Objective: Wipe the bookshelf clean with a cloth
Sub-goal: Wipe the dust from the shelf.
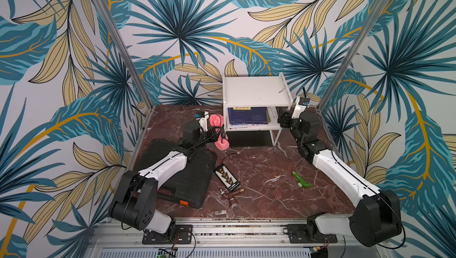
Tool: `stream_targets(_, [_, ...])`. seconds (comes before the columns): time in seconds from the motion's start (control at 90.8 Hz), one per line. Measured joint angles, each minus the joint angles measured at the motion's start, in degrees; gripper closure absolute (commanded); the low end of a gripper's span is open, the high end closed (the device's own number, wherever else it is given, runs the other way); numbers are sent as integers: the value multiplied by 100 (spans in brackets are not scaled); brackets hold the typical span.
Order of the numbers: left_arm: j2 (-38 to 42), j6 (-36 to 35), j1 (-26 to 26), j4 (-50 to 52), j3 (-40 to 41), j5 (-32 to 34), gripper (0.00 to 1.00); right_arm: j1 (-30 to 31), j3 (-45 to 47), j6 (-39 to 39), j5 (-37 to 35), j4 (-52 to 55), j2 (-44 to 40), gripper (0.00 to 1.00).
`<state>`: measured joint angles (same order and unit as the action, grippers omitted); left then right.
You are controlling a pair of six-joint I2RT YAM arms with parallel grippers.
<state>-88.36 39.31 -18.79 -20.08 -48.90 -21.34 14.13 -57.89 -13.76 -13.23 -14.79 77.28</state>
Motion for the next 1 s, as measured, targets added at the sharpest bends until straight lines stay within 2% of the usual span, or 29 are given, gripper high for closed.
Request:
stream_targets(0.143, [-1088, 586, 162, -216, 74, -240, 100, -2, 140, 35, 26, 15, 127, 35])
stream_targets(0.353, [-1311, 844, 302, -103, -824, -518, 100, -48, 114, 160, 42, 9, 184, 38])
stream_targets(0.584, [-1434, 409, 330, 197, -1134, -402, 100, -66, 55, 369, 227, -188, 313, 60])
stream_targets(0.661, [-1884, 234, 378, 411, -1412, -680, 100, -81, 55, 422, 304, -243, 326, 69])
stream_targets(0.782, [-2535, -140, 527, 1060, -2295, -1145, 100, -164, 55, 466, 529, -280, 332, 79])
stream_targets(0.914, [-2505, -385, 588, 1257, -2857, -1458, 100, -201, 48, 791, 638, -269, 332, 86])
stream_targets(1.002, [-2542, -356, 584, 1187, -2922, -1700, 100, -225, 48, 890, 686, -273, 343, 91])
